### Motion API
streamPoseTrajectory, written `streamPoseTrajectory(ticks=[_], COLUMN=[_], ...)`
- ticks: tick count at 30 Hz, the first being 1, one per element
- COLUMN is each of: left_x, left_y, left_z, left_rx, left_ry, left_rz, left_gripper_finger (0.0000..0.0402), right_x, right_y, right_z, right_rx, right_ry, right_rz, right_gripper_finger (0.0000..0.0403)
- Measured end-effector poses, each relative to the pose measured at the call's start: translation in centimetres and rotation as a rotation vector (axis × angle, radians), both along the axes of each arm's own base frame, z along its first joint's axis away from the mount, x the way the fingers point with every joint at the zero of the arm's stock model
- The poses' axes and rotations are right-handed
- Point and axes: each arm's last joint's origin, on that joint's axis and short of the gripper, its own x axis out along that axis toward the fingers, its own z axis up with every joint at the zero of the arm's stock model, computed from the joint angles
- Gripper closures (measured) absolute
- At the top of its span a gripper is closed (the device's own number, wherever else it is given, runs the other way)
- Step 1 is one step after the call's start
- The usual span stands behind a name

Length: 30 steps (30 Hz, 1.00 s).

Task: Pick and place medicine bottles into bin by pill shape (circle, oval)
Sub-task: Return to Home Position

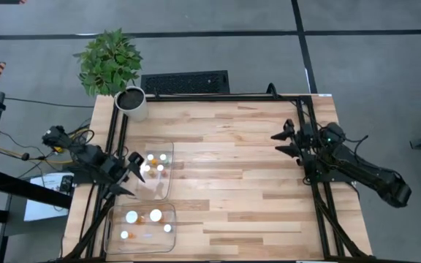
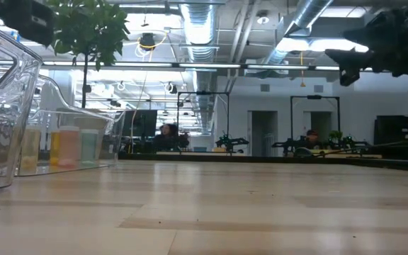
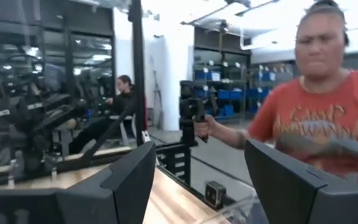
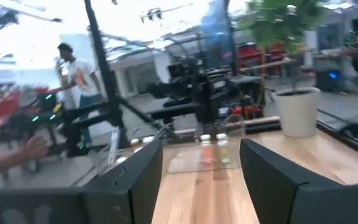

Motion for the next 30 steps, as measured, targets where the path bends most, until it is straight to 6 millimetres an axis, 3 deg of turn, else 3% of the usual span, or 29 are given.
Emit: streamPoseTrajectory(ticks=[10,30], left_x=[0.4,1.2], left_y=[0.1,1.9], left_z=[-1.9,-2.1], left_rx=[0.121,0.205], left_ry=[0.153,0.136], left_rz=[0.024,0.299], left_gripper_finger=[0.0161,0.0161], right_x=[0.6,0.8], right_y=[0.7,0.9], right_z=[-1.7,-2.5], right_rx=[-0.113,-0.181], right_ry=[0.118,0.168], right_rz=[0.089,0.08], right_gripper_finger=[0.0178,0.0178])
